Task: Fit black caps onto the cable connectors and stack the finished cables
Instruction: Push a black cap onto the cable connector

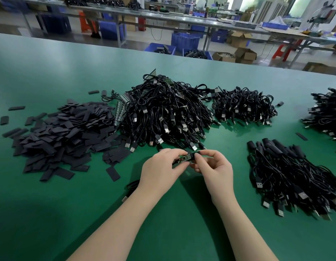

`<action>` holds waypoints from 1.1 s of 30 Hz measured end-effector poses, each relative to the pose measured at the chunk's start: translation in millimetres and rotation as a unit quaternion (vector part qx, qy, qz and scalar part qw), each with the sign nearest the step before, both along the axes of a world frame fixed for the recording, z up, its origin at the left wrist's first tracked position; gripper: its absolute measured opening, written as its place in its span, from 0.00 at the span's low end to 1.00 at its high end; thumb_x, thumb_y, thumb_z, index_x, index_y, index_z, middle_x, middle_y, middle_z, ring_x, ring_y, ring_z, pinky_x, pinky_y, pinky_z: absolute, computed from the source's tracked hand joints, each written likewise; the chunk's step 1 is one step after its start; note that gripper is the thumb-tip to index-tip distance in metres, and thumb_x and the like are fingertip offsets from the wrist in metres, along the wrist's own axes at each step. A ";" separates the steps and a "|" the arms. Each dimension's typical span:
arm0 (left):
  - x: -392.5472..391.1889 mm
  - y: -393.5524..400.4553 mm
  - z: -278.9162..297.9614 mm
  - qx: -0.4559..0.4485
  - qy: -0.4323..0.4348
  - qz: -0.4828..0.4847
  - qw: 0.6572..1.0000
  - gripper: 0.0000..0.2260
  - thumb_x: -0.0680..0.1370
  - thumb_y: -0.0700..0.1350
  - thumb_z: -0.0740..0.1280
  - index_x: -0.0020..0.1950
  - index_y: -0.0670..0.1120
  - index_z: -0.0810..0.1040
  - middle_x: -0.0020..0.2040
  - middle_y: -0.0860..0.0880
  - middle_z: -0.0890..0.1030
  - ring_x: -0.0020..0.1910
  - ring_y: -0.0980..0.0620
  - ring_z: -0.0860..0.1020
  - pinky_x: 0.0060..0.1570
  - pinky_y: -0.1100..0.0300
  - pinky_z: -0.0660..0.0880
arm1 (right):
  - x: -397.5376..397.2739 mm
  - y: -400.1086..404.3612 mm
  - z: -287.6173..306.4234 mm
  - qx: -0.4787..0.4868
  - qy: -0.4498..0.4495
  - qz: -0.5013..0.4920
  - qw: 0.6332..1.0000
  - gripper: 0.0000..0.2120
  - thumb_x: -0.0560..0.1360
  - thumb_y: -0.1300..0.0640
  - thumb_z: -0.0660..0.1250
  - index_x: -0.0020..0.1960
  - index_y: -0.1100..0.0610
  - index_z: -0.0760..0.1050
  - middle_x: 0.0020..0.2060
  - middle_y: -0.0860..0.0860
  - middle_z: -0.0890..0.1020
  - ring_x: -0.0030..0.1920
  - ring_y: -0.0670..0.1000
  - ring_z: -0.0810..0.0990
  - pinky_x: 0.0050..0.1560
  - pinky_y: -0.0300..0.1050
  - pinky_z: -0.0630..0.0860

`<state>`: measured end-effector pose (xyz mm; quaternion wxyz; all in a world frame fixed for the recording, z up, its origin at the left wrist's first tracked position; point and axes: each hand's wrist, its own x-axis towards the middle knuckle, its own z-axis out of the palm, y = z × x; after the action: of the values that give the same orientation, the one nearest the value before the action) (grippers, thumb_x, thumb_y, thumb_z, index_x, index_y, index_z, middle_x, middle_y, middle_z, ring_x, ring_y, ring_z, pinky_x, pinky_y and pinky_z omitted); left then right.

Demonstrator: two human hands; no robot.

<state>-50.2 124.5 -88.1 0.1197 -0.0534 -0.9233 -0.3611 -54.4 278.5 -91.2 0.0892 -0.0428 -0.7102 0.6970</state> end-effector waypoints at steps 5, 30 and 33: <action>-0.3 0.2 0.6 -0.004 -0.008 0.003 1.000 0.11 0.76 0.58 0.67 0.58 0.63 0.78 0.51 0.61 0.79 0.44 0.66 0.72 0.39 0.72 0.68 | 0.1 0.3 -1.8 0.007 -0.002 0.000 1.000 0.04 0.75 0.60 0.72 0.46 0.52 0.80 0.34 0.50 0.85 0.37 0.48 0.86 0.42 0.40 0.81; -2.2 -1.5 3.0 0.031 -0.018 -0.024 0.999 0.06 0.79 0.54 0.64 0.53 0.60 0.79 0.46 0.61 0.80 0.44 0.61 0.76 0.39 0.62 0.74 | 1.7 1.8 7.1 0.007 0.024 0.067 0.997 0.12 0.74 0.62 0.74 0.41 0.44 0.86 0.39 0.48 0.87 0.41 0.46 0.85 0.43 0.35 0.78; -2.2 -0.7 1.8 0.035 -0.020 -0.022 0.999 0.06 0.78 0.54 0.65 0.53 0.60 0.79 0.45 0.62 0.79 0.45 0.61 0.76 0.38 0.63 0.73 | 0.8 2.8 5.3 0.016 0.029 0.064 0.997 0.12 0.74 0.61 0.74 0.40 0.44 0.85 0.38 0.48 0.87 0.40 0.46 0.85 0.43 0.35 0.79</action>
<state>-52.4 123.8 -86.3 0.0951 -0.0626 -0.9108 -0.3970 -53.6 281.2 -85.9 0.0659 0.0245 -0.7196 0.6909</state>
